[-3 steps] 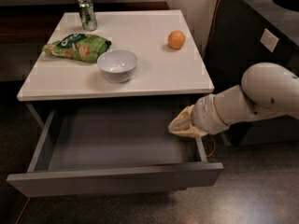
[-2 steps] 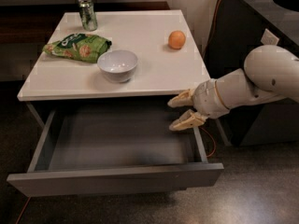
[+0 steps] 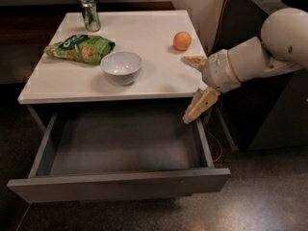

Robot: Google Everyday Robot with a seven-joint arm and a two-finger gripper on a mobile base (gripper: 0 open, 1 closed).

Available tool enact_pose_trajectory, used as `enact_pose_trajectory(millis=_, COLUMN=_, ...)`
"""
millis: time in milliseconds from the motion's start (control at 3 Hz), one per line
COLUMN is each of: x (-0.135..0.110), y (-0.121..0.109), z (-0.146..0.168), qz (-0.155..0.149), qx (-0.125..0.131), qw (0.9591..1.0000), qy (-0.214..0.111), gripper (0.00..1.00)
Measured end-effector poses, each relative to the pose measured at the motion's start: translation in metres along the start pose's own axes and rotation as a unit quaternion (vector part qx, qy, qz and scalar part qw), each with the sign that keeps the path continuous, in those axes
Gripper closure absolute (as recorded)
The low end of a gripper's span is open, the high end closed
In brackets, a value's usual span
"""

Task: Place orange into top drawer

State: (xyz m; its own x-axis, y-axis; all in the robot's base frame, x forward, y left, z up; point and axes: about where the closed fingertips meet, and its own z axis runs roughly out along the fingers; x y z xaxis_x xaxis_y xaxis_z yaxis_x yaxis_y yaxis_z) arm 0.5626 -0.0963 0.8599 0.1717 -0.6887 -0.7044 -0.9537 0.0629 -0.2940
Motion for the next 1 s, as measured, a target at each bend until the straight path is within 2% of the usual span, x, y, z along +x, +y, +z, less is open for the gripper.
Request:
enact_pose_trajectory(millis=333, x=-0.009, y=-0.029, z=-0.003, qz=0.019, qx=0.002, qw=0.9998, qy=-0.01, gripper=0.0)
enact_pose_trajectory(millis=667, x=-0.013, y=-0.058, z=0.008, qz=0.045, qx=0.022, qw=0.9983, qy=0.028, gripper=0.0)
enact_pose_trajectory(millis=1000, x=-0.014, y=-0.054, z=0.008, qz=0.045, qx=0.015, qw=0.9986, qy=0.021, gripper=0.0)
